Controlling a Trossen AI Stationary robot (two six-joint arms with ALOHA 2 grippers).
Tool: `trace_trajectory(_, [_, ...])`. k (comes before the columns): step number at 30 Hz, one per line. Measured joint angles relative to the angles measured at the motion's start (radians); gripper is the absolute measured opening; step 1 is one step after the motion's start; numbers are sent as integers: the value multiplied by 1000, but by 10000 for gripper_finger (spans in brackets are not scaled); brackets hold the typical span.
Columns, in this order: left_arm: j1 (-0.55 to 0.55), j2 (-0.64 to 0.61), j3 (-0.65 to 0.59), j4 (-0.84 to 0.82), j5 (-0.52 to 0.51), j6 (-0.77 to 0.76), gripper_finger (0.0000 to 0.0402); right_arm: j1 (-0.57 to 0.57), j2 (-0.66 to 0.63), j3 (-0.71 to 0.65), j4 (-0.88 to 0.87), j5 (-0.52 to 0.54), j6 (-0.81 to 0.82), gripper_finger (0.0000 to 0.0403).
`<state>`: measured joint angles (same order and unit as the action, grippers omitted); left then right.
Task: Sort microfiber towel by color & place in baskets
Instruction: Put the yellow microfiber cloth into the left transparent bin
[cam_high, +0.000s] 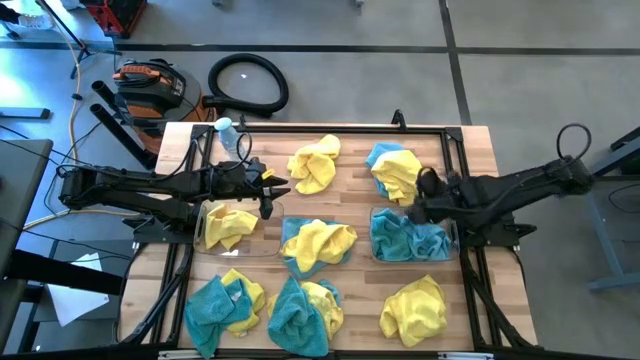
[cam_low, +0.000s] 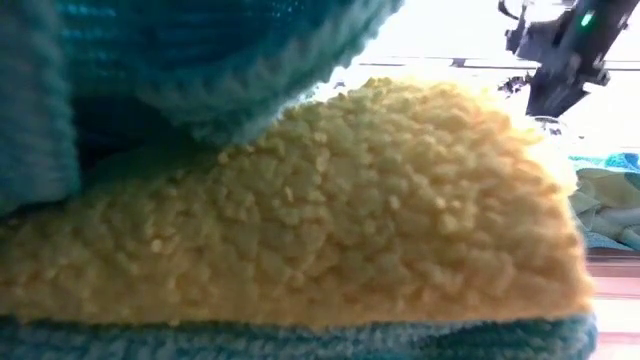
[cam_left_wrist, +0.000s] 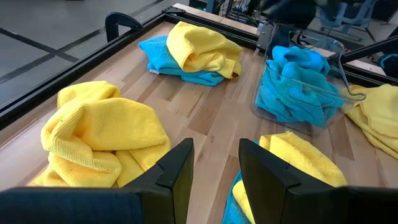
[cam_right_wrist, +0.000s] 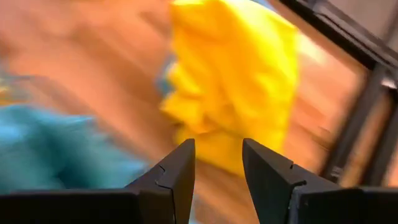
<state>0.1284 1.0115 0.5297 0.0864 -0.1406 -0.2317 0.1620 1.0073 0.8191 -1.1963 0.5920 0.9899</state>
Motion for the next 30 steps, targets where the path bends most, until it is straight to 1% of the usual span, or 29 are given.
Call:
trace_trajectory(4, [0,0,0,0,0,-1,117,-196,0,-63,58,-37,-96,129])
trace_trajectory(6, [0,0,0,0,0,-1,117,-290,0,-98,124,-74,-181,129])
trace_trajectory(9, [0,0,0,0,0,-1,117,-420,1,-147,267,-137,-335,129])
trace_trajectory(12, [0,0,0,0,0,-1,117,-527,3,-175,394,-172,-462,129])
trace_trajectory(15, [0,0,0,0,0,-1,117,-613,15,-187,476,-211,-547,129])
trace_trajectory(17, [0,0,0,-2,0,-1,117,-656,32,-196,513,-247,-585,129])
trace_trajectory(20, [0,0,0,-5,0,-1,117,-698,64,-218,563,-272,-607,129])
trace_trajectory(23, [0,0,0,-6,0,-1,117,-716,113,-240,595,-303,-631,129])
trace_trajectory(26, [0,0,0,-6,0,-1,117,-719,166,-246,604,-304,-642,126])
trace_trajectory(28, [0,0,0,-7,0,-1,117,-719,194,-246,609,-302,-656,110])
trace_trajectory(30, [0,0,0,-7,0,-1,117,-718,203,-246,630,-302,-677,74])
